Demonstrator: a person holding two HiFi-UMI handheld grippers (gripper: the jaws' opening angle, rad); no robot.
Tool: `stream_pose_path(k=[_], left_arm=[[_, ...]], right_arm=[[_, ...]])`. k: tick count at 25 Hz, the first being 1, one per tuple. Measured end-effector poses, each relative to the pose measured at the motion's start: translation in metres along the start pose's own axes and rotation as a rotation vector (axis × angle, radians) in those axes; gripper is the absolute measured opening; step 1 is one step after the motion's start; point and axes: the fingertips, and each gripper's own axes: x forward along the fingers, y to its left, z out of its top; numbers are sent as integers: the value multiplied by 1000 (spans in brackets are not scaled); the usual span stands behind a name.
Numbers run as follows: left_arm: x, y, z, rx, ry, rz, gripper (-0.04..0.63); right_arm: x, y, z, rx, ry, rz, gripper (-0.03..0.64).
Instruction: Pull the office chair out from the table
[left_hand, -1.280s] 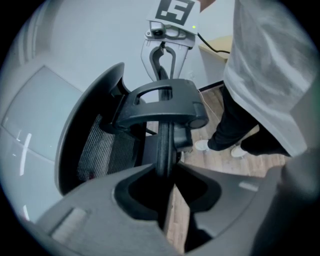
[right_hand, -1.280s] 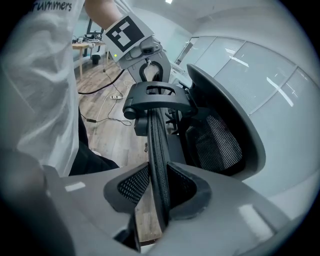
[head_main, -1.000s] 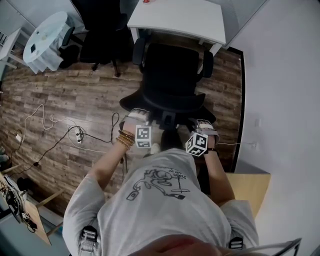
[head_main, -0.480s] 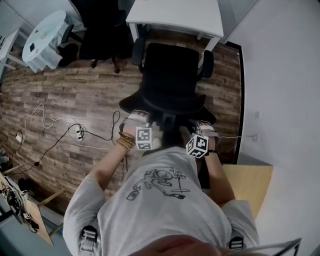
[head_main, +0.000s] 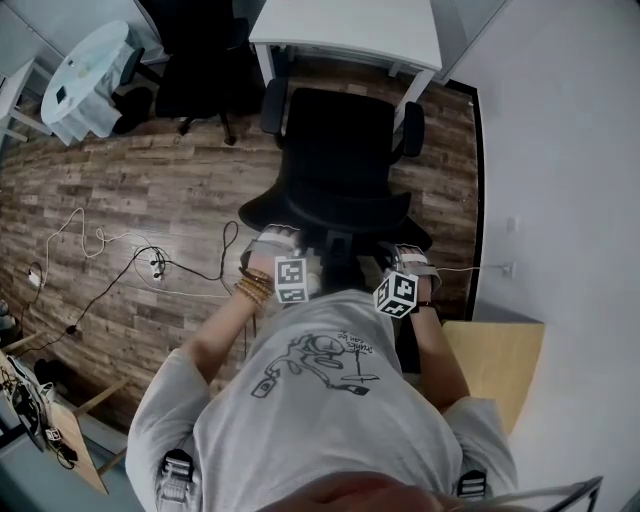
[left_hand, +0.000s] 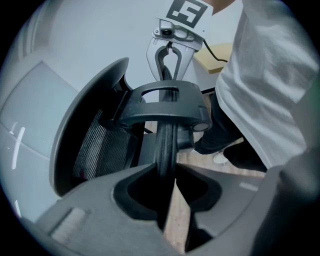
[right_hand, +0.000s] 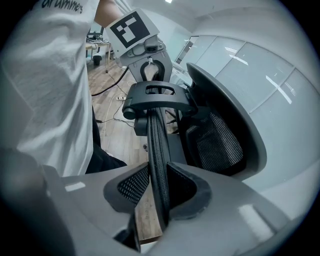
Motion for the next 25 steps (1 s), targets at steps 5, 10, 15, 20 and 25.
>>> stream_pose_path(k=[5,10,15,20,25], left_arm=[[-6,0,2,-27,-27,-9,131],[-24,3,7,-57,-91,10,129],[-47,5,15,-141,-178,45,105],[-89,27,29,-395,-352,111,2],[-140,65,56,-674,-603,139,2]], right_arm=[[-3,0,2,41,5,10,124],[-12,-4,11,147,-31,34,144],[-33,-8,32,231,-120,36,130],[-70,-29,68,384,-297,-7,85],[-115,-57,113,683,-537,-2,34]])
